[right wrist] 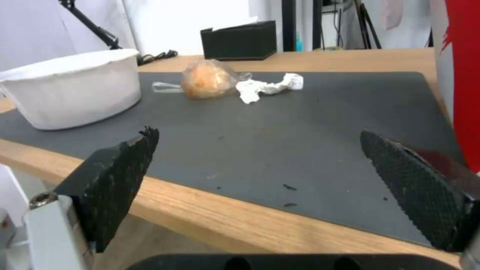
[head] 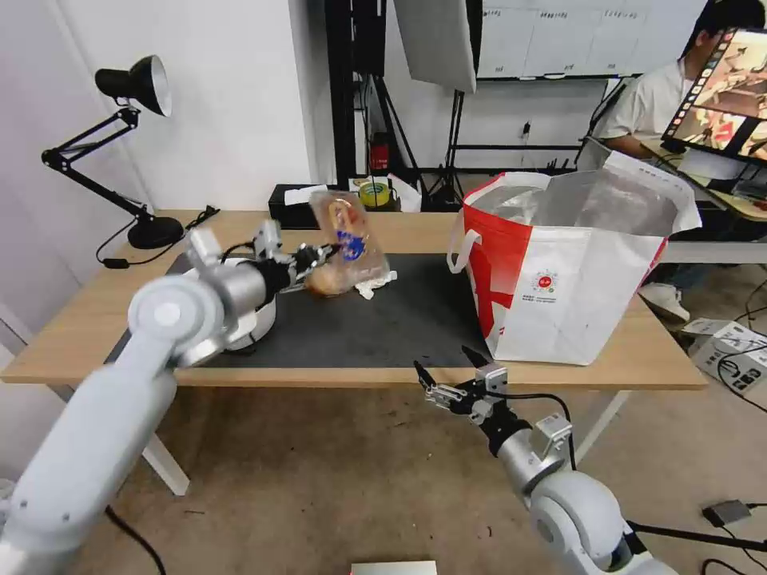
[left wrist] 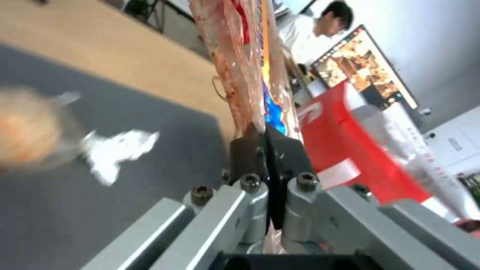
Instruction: Pick up the trash from the table and place it into the takeout bag.
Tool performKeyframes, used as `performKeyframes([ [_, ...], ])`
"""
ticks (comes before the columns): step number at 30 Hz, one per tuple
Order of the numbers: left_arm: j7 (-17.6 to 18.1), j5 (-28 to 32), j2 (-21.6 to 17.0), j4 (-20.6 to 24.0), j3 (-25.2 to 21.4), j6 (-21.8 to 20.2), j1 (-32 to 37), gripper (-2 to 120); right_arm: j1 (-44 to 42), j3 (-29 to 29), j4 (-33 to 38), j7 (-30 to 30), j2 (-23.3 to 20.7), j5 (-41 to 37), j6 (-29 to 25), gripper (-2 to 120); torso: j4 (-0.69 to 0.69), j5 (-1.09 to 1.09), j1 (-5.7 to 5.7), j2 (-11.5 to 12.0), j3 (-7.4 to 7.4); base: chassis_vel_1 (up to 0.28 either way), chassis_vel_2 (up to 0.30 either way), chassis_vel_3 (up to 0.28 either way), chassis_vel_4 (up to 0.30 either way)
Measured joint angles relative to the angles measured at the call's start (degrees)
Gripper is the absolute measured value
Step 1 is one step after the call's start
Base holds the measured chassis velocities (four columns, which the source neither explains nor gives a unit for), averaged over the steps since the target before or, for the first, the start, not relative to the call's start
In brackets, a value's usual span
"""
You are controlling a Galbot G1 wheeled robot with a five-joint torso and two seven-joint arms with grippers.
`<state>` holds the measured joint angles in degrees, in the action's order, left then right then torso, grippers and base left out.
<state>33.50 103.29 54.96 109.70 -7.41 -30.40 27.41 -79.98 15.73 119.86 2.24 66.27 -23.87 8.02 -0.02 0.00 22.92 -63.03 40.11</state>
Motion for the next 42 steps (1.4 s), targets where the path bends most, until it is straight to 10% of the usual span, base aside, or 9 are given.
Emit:
performKeyframes([
  [21, 1.1, -1.27, 17.31, -18.62, 19.74, 6.35, -27.27, 0, -2.65, 0.78, 0.06, 0.25, 2.22, 2.77, -0.26, 100, 0.02, 0.02, 0.0, 0.0, 0.0, 0.0, 0.0, 0.0, 0.0],
  [42, 4.04, -14.36, 31.3, -28.55, 28.1, 13.63, -32.0, 0, -3.83, 2.15, 1.5, 0.34, 3.44, 2.6, -0.26, 100, 0.02, 0.0, 0.0, 0.0, -0.01, 0.0, 0.0, 0.0, 0.0],
])
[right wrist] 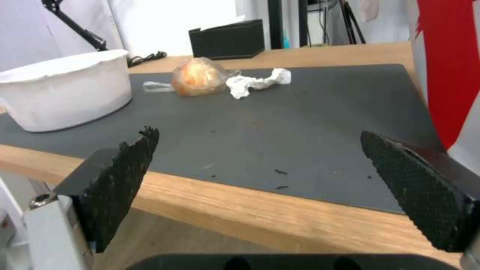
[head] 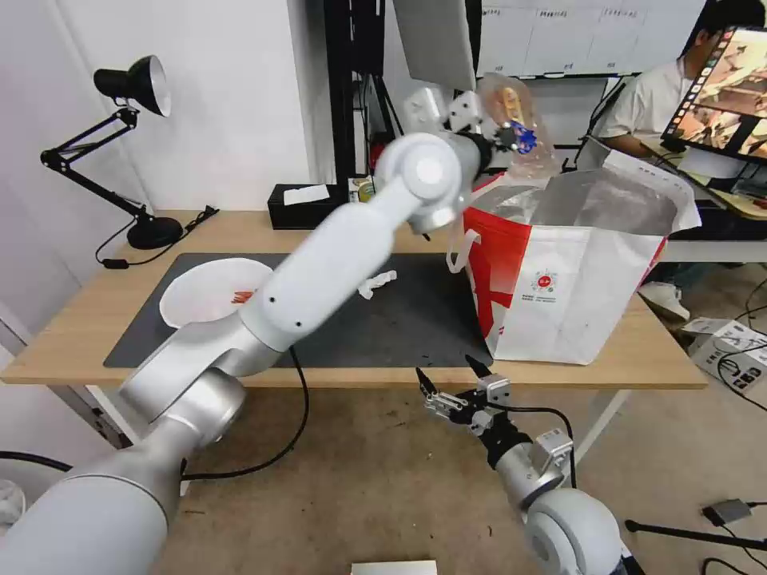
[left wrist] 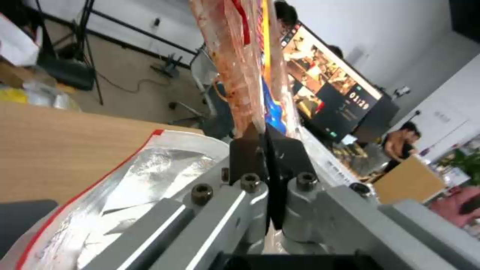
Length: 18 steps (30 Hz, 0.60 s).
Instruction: Pick up the trash from the table and place it into the takeout bag.
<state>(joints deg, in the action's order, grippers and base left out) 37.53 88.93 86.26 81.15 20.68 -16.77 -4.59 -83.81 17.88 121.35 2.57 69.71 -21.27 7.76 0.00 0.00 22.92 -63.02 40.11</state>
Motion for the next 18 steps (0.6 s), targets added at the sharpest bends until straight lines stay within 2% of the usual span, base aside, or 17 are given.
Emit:
performKeyframes([
  [3, -0.14, -3.2, 0.2, -0.31, 1.55, 0.43, -0.1, 0, 0.0, 0.25, 0.13, 0.0, -0.12, -0.11, 0.0, 100, 0.0, 0.0, 0.0, 0.0, 0.0, 0.0, 0.0, 0.0, 0.0],
  [6, -1.54, -7.55, -0.22, -0.42, 4.0, 0.99, -0.11, 0, 0.08, 0.33, 0.15, 0.0, -0.16, -0.16, 0.0, 100, -0.01, 0.0, 0.0, 0.0, 0.0, 0.0, 0.0, 0.0, 0.0],
  [10, -3.2, -10.45, -0.53, -0.42, 6.51, 1.1, 0.56, 0, 0.18, 0.39, 0.15, 0.01, -0.09, -0.18, 0.0, 100, -0.01, 0.0, 0.0, 0.0, 0.0, 0.0, 0.0, 0.0, 0.0],
  [18, -5.39, -11.56, -0.16, 0.3, 9.32, 0.79, 1.3, 0, -0.44, 1.7, 0.68, -0.01, 0.1, -0.19, -0.05, 100, 0.01, 0.0, -0.01, 0.0, 0.0, 0.0, 0.0, 0.0, 0.0],
])
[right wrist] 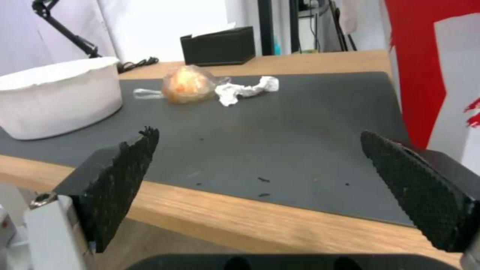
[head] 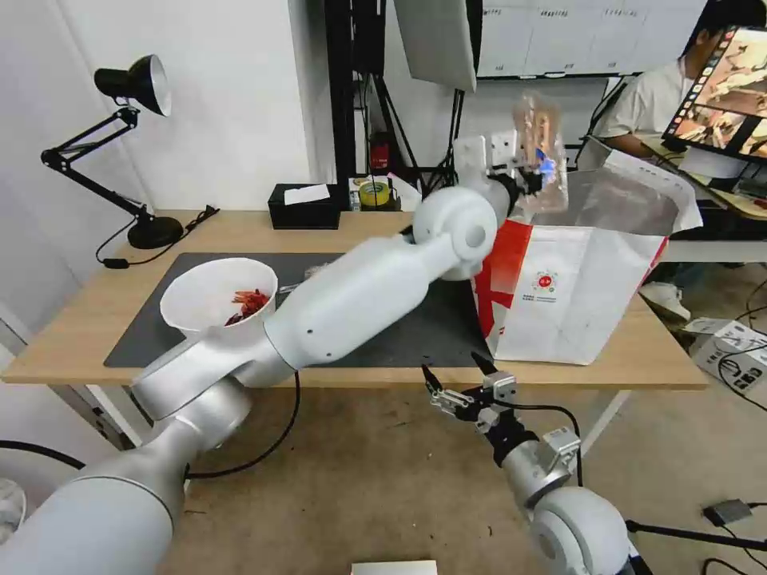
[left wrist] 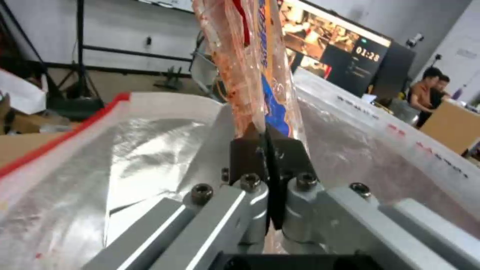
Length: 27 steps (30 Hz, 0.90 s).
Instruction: Pick up the trash from the table and place it into the takeout bag.
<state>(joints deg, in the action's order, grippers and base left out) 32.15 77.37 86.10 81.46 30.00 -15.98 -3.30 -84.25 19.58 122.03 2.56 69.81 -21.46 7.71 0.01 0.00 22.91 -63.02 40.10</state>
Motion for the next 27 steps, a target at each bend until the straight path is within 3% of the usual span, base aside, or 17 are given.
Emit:
performKeyframes([
  [10, -0.31, 0.04, -1.12, 0.93, 1.72, -0.4, 0.14, 0, -0.14, 0.05, 0.12, -0.07, 0.12, -0.01, -0.1, 100, -0.01, 0.0, 0.0, 0.0, 0.0, 0.0, 0.0, 0.0, 0.0],
  [27, -0.71, 2.44, -1.84, 2.18, 0.95, -1.47, 0.17, 57, -1.58, 0.92, 1.14, -0.4, 0.71, -0.04, -0.11, 100, -0.01, 0.0, 0.0, 0.0, 0.0, 0.0, 0.0, 0.0, 0.0],
])
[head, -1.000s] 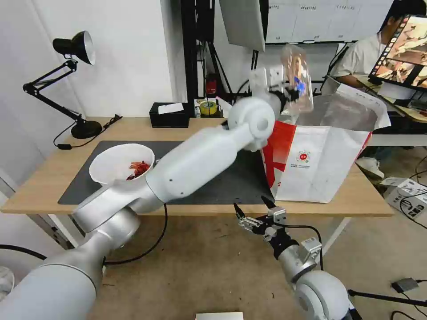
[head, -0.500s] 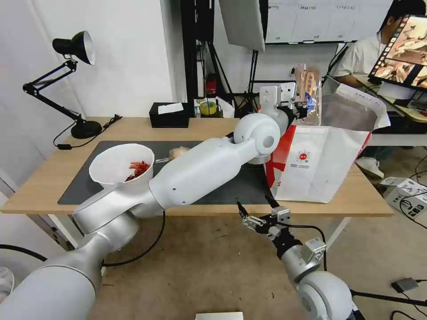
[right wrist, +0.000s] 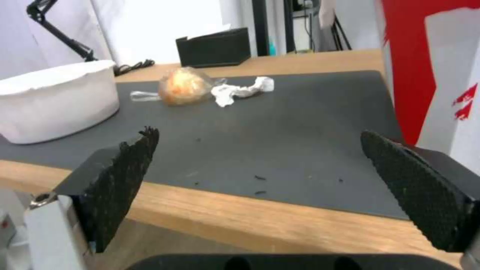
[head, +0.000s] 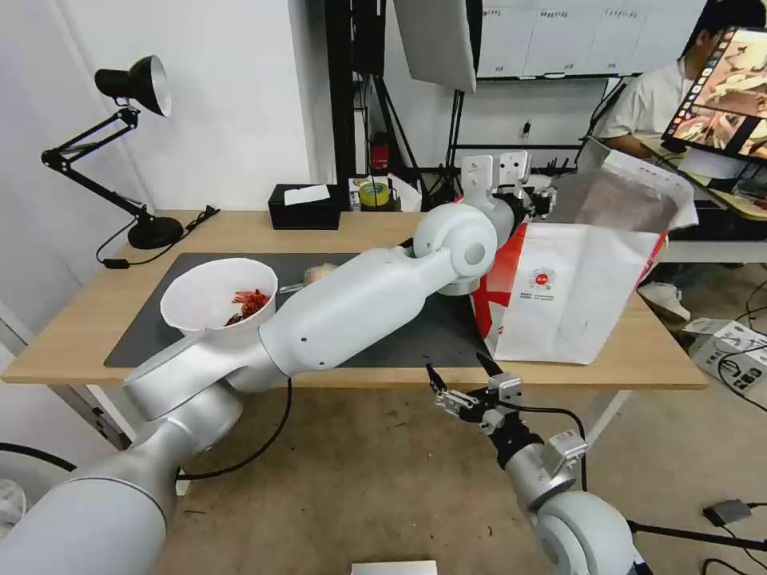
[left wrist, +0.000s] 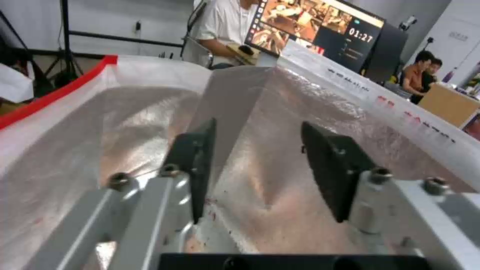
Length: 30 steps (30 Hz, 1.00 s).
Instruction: Pick up the trash from the table and place it into the takeout bag.
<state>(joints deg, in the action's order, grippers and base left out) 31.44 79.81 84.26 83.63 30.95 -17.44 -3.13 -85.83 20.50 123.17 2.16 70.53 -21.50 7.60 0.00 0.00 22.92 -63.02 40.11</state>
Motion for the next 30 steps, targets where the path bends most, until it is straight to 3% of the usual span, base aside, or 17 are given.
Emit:
performKeyframes([
  [4, -0.98, -2.55, -1.03, 1.2, -0.74, 0.56, -0.11, 70, -0.74, 1.04, 0.91, -0.02, 0.17, 0.0, 0.0, 100, 0.01, 0.0, 0.0, 0.0, 0.0, 0.0, 0.0, 0.0, 0.0],
  [7, -3.53, -8.17, -4.21, 4.27, -1.18, 2.74, 0.88, 87, -1.77, 2.0, 2.15, -0.02, 0.51, -0.03, -0.11, 100, 0.0, -0.01, 0.0, 0.0, 0.0, 0.0, 0.0, 0.0, 0.0],
  [9, -3.66, -8.47, -4.5, 4.56, -1.24, 2.92, 1.11, 89, -1.87, 2.05, 2.23, -0.02, 0.53, -0.04, -0.16, 100, 0.0, -0.01, 0.0, -0.01, 0.0, 0.0, 0.0, 0.0, 0.0],
  [10, -4.35, -10.3, -6.63, 6.55, -1.89, 4.33, 2.84, 97, -2.21, 2.2, 2.41, -0.02, 0.61, -0.04, -0.61, 100, 0.0, -0.01, 0.0, 0.0, 0.0, 0.0, 0.0, 0.0, 0.0],
  [15, -5.97, -15.37, -12.01, 9.86, -3.35, 5.57, 7.33, 109, -2.53, 2.27, 2.64, -0.19, 0.79, 0.34, -1.72, 100, -0.01, -0.02, 0.0, 0.0, 0.0, 0.0, 0.0, 0.0, 0.0],
  [23, -10.16, -25.87, -19.79, 13.47, -6.25, 8.77, 14.46, 115, -1.32, 2.55, 1.87, -0.91, 0.6, 2.66, -3.99, 100, -0.01, -0.02, 0.0, -0.01, 0.0, 0.0, 0.0, 0.0, 0.0],
  [30, -12.44, -29.63, -23.66, 16.22, -10.43, 12.16, 20.18, 111, -1.05, 2.33, 1.51, -1.17, 0.5, 3.23, -4.48, 100, 0.0, -0.01, 0.0, 0.0, 0.0, 0.0, 0.0, 0.0, 0.0],
])
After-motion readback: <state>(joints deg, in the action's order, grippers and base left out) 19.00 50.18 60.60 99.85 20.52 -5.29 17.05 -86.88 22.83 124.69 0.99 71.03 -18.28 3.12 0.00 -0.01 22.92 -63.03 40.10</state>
